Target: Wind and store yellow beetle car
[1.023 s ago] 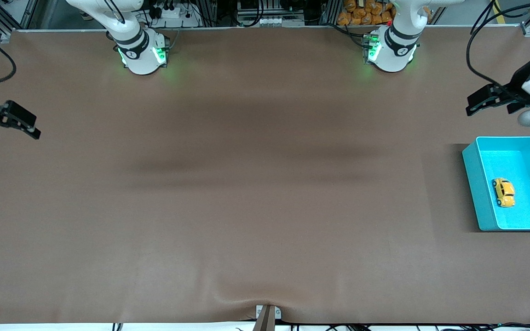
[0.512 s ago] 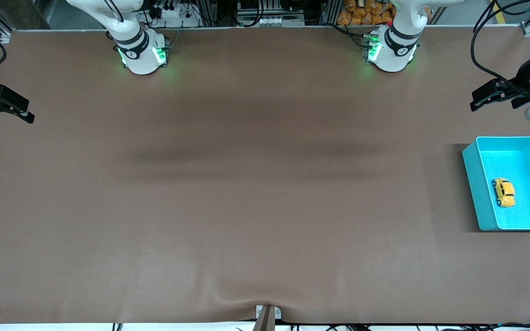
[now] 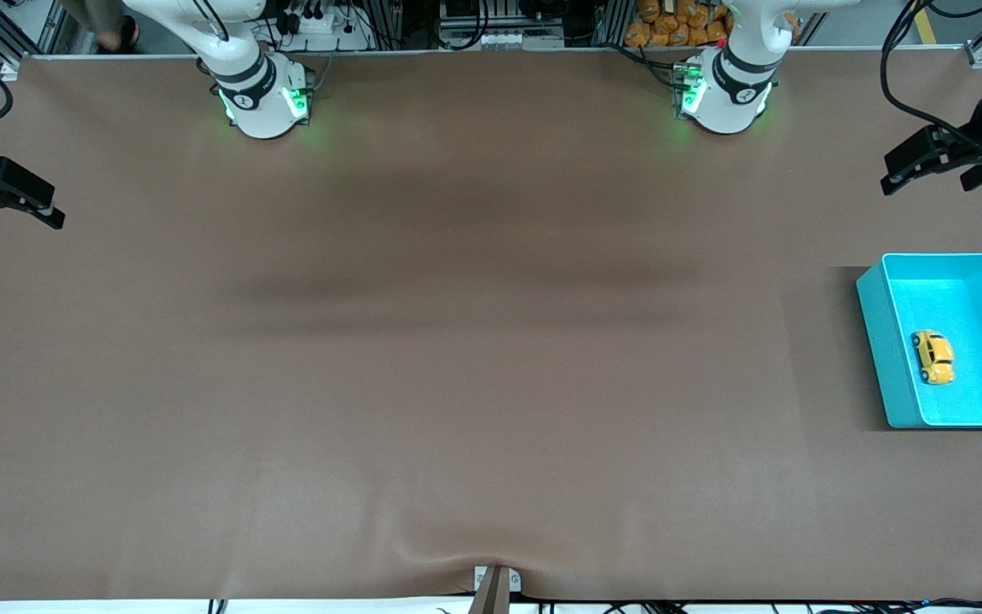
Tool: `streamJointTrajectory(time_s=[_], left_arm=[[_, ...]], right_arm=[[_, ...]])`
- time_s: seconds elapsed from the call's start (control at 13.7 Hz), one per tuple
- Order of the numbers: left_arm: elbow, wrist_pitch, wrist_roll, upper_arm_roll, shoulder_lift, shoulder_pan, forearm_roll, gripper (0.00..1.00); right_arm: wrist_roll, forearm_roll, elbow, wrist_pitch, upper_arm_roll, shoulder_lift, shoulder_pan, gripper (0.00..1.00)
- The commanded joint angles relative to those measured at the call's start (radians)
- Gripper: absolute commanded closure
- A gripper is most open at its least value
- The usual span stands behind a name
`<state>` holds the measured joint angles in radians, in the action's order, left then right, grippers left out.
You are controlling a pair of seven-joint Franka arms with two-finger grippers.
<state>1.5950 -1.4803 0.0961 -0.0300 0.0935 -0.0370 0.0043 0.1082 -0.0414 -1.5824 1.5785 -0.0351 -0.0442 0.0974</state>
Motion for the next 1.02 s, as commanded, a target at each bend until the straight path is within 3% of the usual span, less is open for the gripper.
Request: streamJointTrajectory(time_s=[0.0, 0.95], left_arm=[[-0.012, 0.015, -0.007, -0.015, 0.006, 0.000, -0.009, 0.00], [-0.012, 0.015, -0.010, -0.025, 0.009, 0.005, -0.003, 0.00]], right_arm=[[-0.010, -0.017, 0.002, 0.003, -0.008, -0.008, 0.013, 0.00], [-0.005, -0.014, 0.009, 0.066, -0.012, 0.004, -0.001, 0.00]])
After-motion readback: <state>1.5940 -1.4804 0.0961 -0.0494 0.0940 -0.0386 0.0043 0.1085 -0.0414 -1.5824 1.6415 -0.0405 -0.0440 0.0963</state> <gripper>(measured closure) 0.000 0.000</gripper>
